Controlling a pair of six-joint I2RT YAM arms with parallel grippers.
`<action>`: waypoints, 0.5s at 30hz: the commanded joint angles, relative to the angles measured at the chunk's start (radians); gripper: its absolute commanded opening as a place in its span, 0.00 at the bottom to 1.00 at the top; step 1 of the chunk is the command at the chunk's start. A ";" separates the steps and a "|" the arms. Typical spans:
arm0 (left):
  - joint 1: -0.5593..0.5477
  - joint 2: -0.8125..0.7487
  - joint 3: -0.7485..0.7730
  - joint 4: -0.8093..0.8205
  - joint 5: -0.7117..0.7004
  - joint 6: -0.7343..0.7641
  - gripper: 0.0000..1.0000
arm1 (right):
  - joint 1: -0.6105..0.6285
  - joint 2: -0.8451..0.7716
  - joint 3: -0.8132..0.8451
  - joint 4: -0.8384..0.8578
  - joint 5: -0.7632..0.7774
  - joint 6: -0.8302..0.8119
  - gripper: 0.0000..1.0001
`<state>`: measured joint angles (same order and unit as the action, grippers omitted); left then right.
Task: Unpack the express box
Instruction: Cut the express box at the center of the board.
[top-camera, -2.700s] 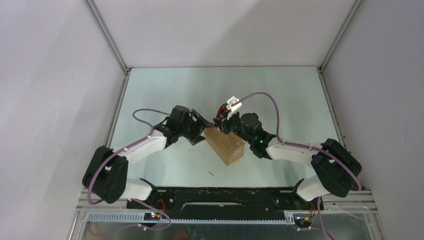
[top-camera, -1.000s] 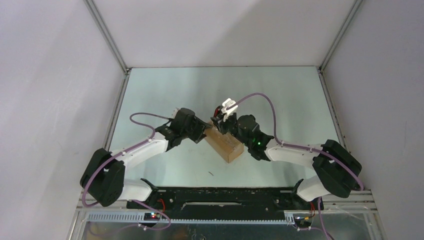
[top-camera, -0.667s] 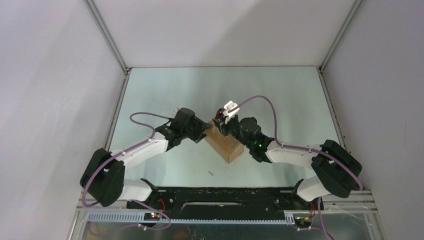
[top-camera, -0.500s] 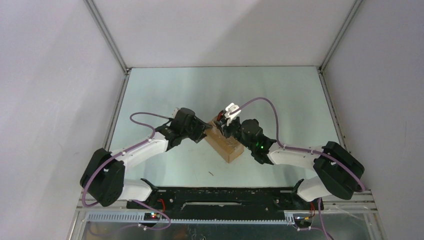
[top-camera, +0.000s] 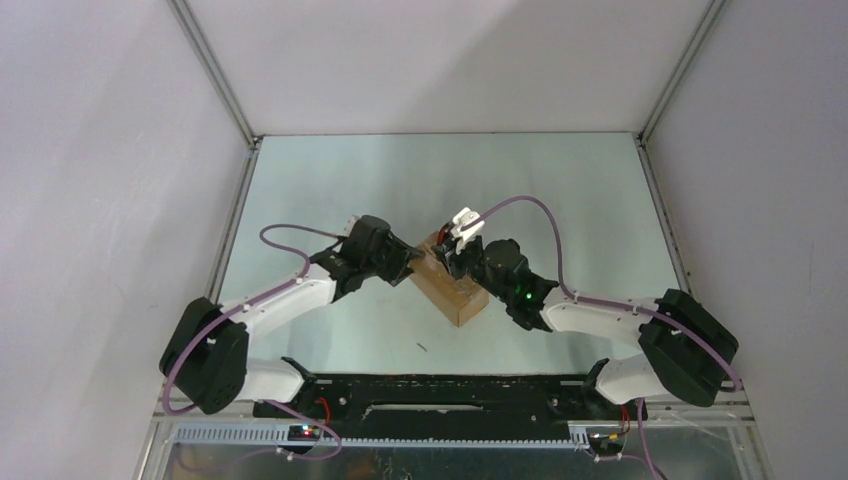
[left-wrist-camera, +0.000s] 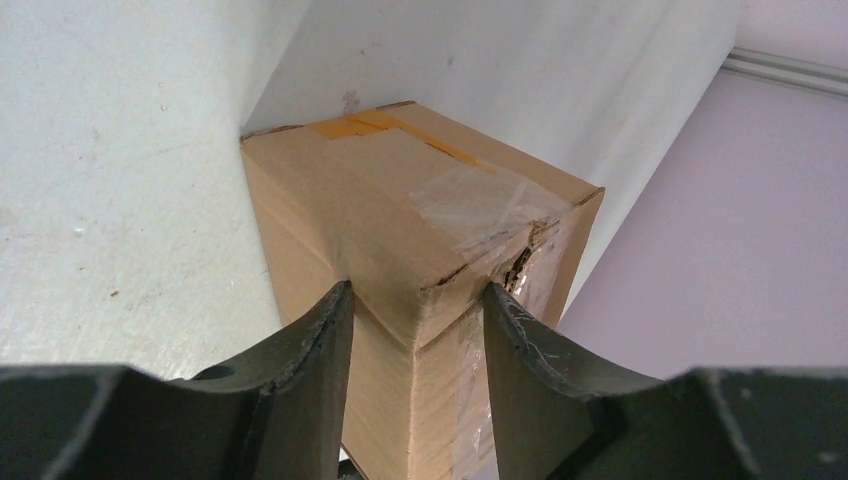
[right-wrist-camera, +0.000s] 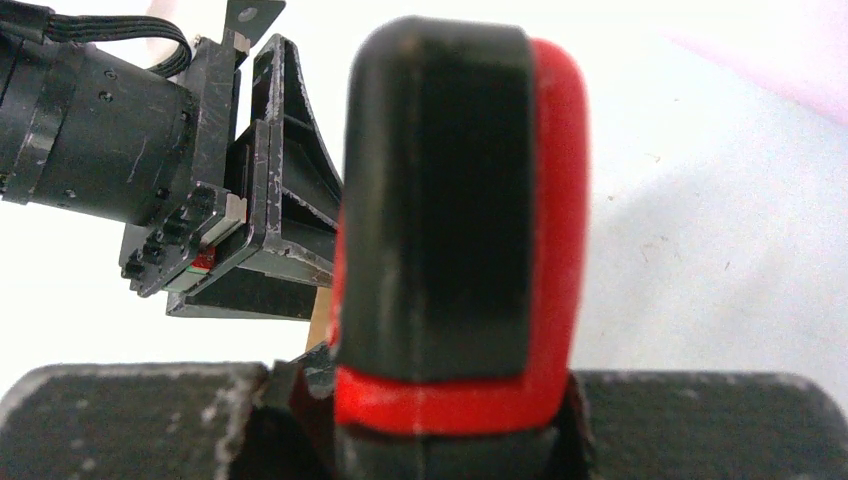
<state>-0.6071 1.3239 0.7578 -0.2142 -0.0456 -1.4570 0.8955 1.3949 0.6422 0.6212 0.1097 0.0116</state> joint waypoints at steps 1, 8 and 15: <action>0.007 -0.013 0.011 -0.094 -0.096 0.011 0.45 | 0.006 -0.075 0.002 -0.120 0.016 0.027 0.00; 0.007 -0.023 0.010 -0.106 -0.122 -0.008 0.45 | 0.014 -0.122 0.017 -0.247 0.007 0.077 0.00; 0.008 -0.020 0.024 -0.062 -0.081 0.036 0.52 | 0.011 -0.082 0.017 -0.259 -0.016 0.095 0.00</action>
<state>-0.6224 1.3079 0.7578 -0.2344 -0.0376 -1.4570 0.9035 1.2957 0.6453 0.4339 0.1097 0.0891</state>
